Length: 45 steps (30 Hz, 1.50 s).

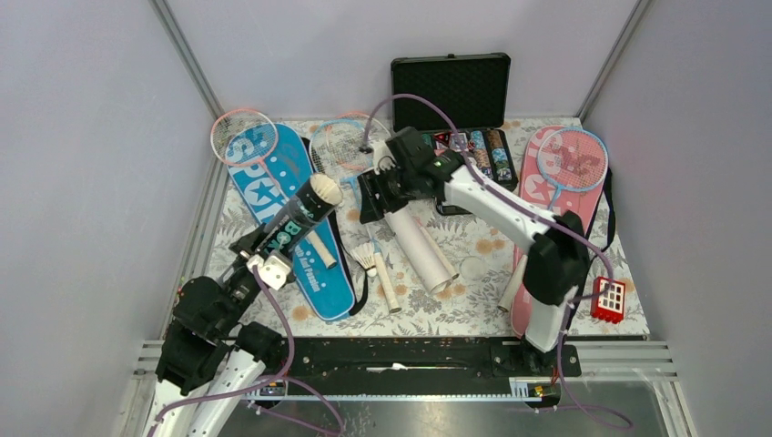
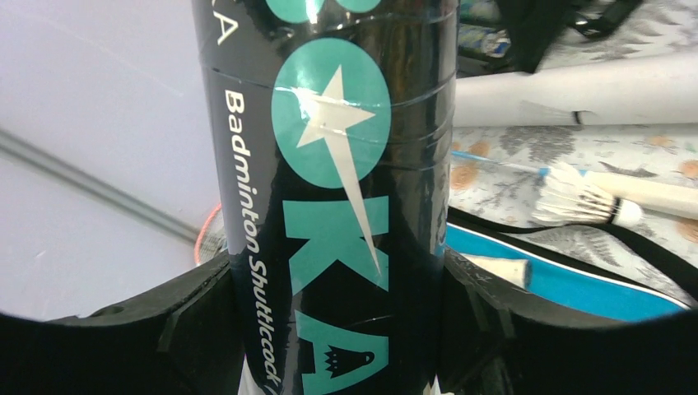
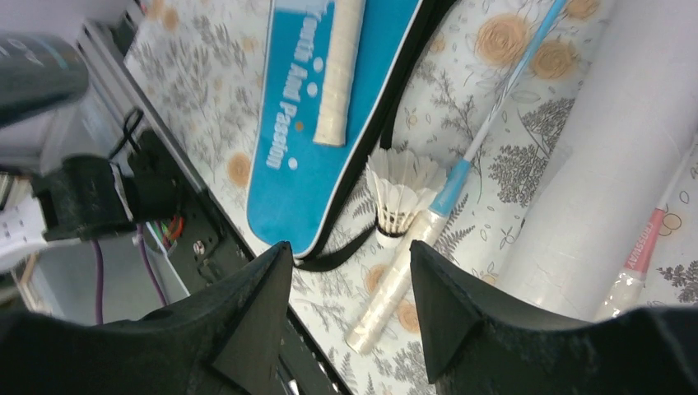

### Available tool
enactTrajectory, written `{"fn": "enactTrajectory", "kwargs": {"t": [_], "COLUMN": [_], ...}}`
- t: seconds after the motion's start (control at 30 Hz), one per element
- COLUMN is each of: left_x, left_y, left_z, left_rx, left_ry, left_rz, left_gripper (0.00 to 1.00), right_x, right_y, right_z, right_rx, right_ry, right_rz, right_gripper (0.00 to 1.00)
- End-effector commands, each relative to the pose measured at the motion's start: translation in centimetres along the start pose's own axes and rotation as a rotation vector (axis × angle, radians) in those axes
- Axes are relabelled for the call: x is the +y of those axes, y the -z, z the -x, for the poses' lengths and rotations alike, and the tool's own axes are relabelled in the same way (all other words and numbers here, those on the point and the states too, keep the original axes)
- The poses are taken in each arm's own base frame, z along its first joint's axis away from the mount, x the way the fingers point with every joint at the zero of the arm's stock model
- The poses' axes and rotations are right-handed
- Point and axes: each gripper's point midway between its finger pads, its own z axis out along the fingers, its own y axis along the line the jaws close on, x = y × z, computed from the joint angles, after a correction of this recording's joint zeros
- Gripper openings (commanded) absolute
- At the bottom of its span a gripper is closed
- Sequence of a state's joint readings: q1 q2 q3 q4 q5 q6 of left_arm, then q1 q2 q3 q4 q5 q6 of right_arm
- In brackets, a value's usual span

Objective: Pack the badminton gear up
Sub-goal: Pick up the shuttlecock at the center of the board.

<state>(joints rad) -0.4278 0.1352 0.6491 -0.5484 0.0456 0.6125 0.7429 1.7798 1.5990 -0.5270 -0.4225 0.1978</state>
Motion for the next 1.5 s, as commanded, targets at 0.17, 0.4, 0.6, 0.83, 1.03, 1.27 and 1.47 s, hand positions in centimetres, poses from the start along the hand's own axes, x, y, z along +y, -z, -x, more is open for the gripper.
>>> {"fn": "enactTrajectory", "kwargs": {"t": [0.17,0.4,0.6,0.83,1.03,1.27,1.47], "left_x": [-2.9,-3.2,-3.2,-3.3,-3.5,-3.8,-3.6], "left_y": [1.4,1.8,2.0,2.0,1.8,1.4,0.8], "left_z": [3.5,3.8,3.9,3.9,3.7,3.1,2.5], "left_rx": [-0.154,-0.156,-0.155,-0.139,-0.132,-0.109,-0.076], "left_ry": [-0.031,-0.029,-0.034,-0.041,-0.041,-0.025,-0.001], "left_rz": [-0.197,-0.221,-0.227,-0.251,-0.260,-0.263,-0.253], "left_gripper": [0.25,0.25,0.25,0.25,0.25,0.24,0.24], "right_x": [0.7,0.4,-0.3,-0.7,-0.5,0.8,2.2], "right_y": [-4.6,-7.5,-9.3,-10.4,-9.4,-7.6,-3.9], "right_z": [-4.2,-4.4,-5.0,-5.7,-6.4,-4.7,-0.2], "right_rx": [0.385,0.427,0.450,0.468,0.505,0.419,0.219], "right_ry": [0.134,0.182,0.232,0.267,0.288,0.274,0.166], "right_rz": [0.147,0.145,0.155,0.171,0.184,0.241,0.263], "right_gripper": [0.63,0.65,0.68,0.68,0.53,0.01,0.00]}}
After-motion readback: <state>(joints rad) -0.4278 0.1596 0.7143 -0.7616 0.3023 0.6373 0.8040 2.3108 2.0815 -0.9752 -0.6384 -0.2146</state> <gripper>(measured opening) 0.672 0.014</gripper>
